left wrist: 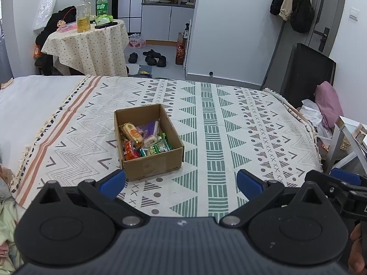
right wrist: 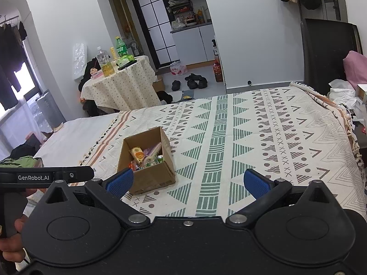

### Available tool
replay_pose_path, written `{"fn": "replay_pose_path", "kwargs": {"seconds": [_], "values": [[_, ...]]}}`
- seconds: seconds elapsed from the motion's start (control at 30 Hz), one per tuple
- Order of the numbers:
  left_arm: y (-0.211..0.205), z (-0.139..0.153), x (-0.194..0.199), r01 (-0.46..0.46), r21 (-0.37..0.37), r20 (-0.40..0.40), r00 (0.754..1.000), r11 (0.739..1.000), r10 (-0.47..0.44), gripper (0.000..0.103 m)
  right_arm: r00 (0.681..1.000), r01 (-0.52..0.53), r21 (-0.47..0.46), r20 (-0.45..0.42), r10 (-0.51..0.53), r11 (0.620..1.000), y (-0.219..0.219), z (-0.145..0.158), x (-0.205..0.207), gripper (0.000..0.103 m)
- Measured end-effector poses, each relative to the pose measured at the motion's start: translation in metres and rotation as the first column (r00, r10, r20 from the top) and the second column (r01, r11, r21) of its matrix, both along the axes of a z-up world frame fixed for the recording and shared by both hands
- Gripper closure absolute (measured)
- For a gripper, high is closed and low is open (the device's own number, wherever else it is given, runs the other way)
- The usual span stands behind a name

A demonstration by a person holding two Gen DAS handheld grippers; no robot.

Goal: Organize snacks

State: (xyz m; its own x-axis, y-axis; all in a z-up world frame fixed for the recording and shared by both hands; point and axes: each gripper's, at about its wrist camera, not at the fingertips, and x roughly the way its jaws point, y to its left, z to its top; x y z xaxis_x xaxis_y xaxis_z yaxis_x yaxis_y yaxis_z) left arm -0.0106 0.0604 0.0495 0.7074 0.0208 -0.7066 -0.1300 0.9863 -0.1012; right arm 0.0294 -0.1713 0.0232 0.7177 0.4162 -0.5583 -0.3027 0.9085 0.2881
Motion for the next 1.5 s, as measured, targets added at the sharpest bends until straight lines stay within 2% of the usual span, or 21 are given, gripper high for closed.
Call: {"fn": "replay_pose_path", "kwargs": {"seconds": [1.5], "values": [[0.003, -0.010, -0.001, 0.019, 0.007, -0.008, 1.000, 1.000, -0.019, 0.000, 1.000, -0.011, -0.006, -0.011, 0.010, 1.000, 0.000, -0.006, -0.001, 0.000]]}}
